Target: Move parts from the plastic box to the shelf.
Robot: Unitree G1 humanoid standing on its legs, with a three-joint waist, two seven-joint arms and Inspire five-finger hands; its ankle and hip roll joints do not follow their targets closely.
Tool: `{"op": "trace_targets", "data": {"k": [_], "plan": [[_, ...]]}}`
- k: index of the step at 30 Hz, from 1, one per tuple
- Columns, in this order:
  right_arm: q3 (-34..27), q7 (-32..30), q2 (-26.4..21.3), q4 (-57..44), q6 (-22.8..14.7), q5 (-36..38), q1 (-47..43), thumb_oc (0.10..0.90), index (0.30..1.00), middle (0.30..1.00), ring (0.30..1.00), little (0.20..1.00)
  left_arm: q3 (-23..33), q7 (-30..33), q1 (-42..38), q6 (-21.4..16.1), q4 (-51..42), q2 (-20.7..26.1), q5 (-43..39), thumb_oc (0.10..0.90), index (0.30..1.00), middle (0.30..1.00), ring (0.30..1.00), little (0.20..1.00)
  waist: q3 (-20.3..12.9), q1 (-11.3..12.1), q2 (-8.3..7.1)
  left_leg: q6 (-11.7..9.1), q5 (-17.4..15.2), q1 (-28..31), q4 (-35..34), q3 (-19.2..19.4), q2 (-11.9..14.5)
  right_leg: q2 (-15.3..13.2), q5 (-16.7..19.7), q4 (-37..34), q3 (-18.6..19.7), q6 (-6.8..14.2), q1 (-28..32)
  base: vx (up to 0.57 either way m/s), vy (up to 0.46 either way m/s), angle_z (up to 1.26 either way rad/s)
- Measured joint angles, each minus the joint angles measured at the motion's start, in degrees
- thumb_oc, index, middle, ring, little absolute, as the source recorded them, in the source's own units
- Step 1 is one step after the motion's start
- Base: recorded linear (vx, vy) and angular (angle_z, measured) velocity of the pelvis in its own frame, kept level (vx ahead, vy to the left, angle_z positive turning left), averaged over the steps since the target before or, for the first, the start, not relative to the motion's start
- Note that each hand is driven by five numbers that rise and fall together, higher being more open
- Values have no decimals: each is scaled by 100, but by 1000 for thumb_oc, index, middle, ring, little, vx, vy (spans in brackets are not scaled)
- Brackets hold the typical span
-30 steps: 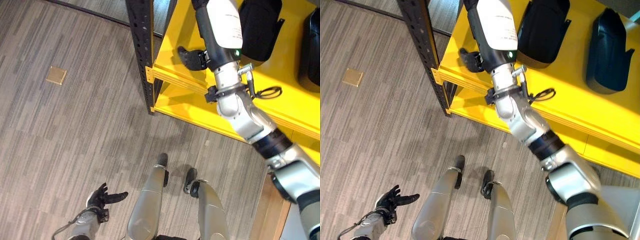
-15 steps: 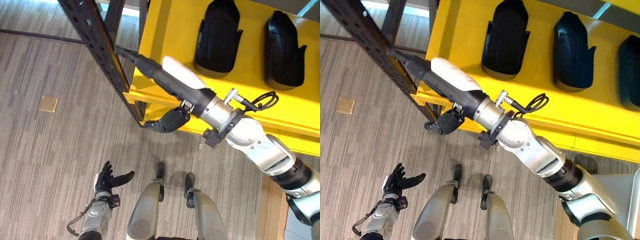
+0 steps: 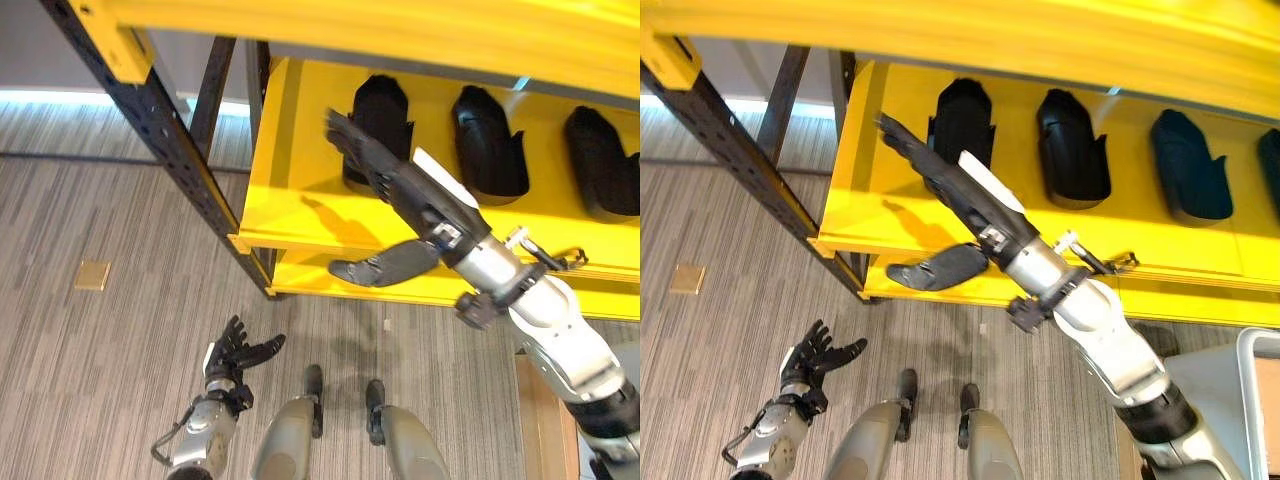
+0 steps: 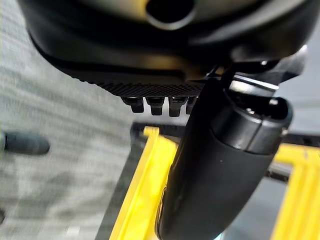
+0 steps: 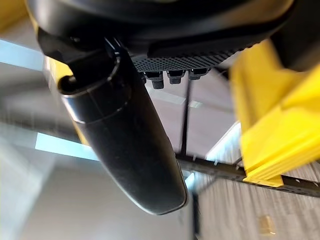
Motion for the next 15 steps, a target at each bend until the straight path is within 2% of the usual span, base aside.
{"op": "trace_targets", "data": {"k": [2,4,6,8,11,15], "plan": [[-441,517,167,76,370,746,650,900,1000,1000,1000,1000,50,-183,231,8,-141,-2,-80,900,1000,1000,1000,1000,-157,-227,45,38,76,216,-228,61,-8,17,124,-241,48,56,195,70,-3,-20],[-711,1135,201,234,574,1152,1049,900,1000,1000,1000,1000,78,-350,218,29,-266,32,-79,900,1000,1000,1000,1000,-268,-383,77,54,116,262,-323,65,-7,21,148,-315,45,57,238,48,-27,-4],[-841,1782,145,533,995,1399,1419,900,1000,1000,1000,1000,94,-585,152,41,-578,132,-138,900,1000,1000,1000,1000,-307,-438,70,74,164,370,-382,83,12,45,147,-335,51,55,307,55,-59,-6],[-751,2608,302,1045,1425,1528,1904,900,1000,1000,1000,1000,125,-894,21,90,-914,258,-302,900,1000,1000,1000,1000,-429,-431,56,57,155,427,-406,115,71,101,132,-343,63,32,345,56,-77,-8],[-630,3146,214,1164,1442,1532,2205,900,1000,1000,1000,1000,56,-1035,-30,186,-1249,500,-460,900,1000,1000,1000,1000,-448,-484,23,35,172,456,-409,139,114,154,143,-339,124,20,353,-25,-66,-9],[-577,3366,201,1355,1276,1764,2330,900,1000,1000,1000,1000,55,-1046,52,359,-1333,621,-739,900,1000,1000,1000,1000,-454,-558,-20,20,176,464,-427,163,148,180,155,-354,133,-1,334,-18,-35,-3]]}}
